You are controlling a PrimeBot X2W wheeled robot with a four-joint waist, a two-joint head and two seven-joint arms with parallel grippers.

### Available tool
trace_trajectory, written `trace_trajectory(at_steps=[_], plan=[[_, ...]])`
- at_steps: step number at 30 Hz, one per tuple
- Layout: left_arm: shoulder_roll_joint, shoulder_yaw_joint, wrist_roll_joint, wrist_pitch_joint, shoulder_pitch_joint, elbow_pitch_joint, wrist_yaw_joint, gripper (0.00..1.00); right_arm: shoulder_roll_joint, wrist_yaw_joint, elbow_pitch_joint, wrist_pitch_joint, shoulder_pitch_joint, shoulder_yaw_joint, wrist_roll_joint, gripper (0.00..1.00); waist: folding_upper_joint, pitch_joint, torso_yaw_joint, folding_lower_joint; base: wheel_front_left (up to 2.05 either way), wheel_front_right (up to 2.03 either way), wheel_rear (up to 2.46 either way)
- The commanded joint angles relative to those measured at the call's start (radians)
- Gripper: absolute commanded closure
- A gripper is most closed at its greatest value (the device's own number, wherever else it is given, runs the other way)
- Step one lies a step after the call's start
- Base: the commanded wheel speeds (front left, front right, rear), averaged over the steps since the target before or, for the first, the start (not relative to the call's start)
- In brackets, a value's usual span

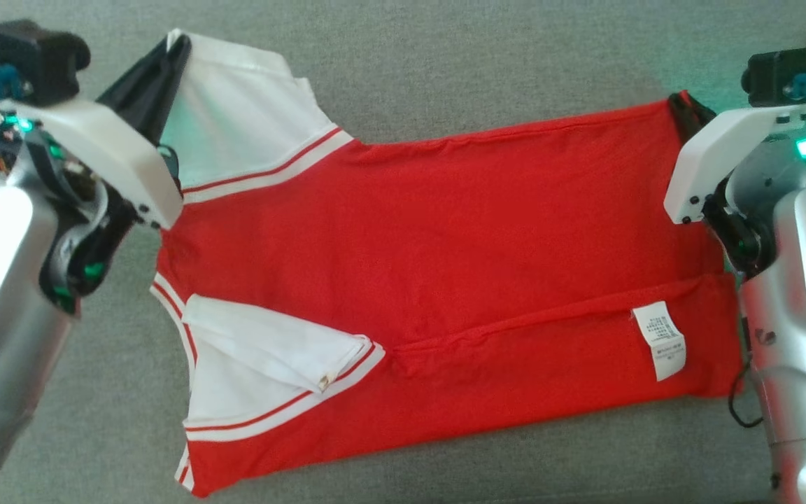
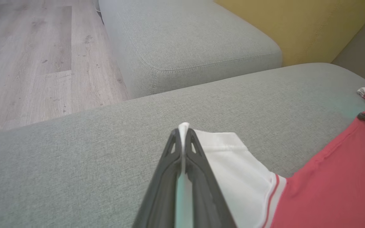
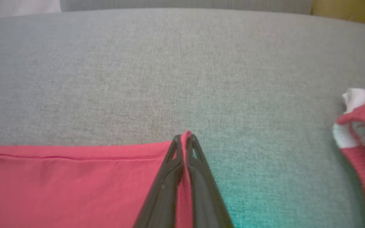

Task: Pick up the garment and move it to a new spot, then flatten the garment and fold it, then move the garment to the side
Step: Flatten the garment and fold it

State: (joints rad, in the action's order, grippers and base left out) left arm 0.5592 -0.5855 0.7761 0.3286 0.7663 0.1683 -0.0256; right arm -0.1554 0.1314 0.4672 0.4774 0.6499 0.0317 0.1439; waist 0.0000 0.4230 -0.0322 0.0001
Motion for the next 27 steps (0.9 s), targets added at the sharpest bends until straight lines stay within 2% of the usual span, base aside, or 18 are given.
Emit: trace_trajectory(at_steps=[1, 7, 15, 19, 27], plan=[[0.052, 0.053, 0.008, -0.014, 0.012, -0.038, 0.008, 1.00, -0.005, -0.001, -0.036, -0.024, 0.020, 0.023, -0.001, 1.00, 0.0000, -0.014, -0.001, -0.0001, 0.00, 0.00, 0.00], [0.065, 0.058, 0.031, -0.046, -0.089, -0.126, 0.025, 1.00, -0.021, -0.001, -0.087, -0.104, -0.065, 0.046, 0.011, 1.00, 0.0000, -0.075, 0.005, -0.0001, 0.00, 0.00, 0.00], [0.094, 0.068, 0.065, -0.110, -0.351, -0.323, 0.117, 1.00, -0.009, -0.001, -0.234, -0.157, -0.278, -0.017, 0.022, 1.00, 0.0000, -0.176, 0.031, -0.0001, 0.00, 0.00, 0.00], [0.078, 0.057, 0.073, -0.154, -0.482, -0.370, 0.167, 1.00, 0.018, -0.001, -0.298, -0.144, -0.386, -0.087, 0.010, 1.00, 0.0000, -0.221, 0.052, -0.0001, 0.00, 0.00, 0.00], [0.014, 0.029, 0.102, -0.241, -0.647, -0.377, 0.205, 1.00, 0.067, -0.001, -0.390, -0.119, -0.534, -0.144, -0.009, 1.00, 0.0000, -0.254, 0.070, -0.0001, 0.00, 0.00, 0.00]])
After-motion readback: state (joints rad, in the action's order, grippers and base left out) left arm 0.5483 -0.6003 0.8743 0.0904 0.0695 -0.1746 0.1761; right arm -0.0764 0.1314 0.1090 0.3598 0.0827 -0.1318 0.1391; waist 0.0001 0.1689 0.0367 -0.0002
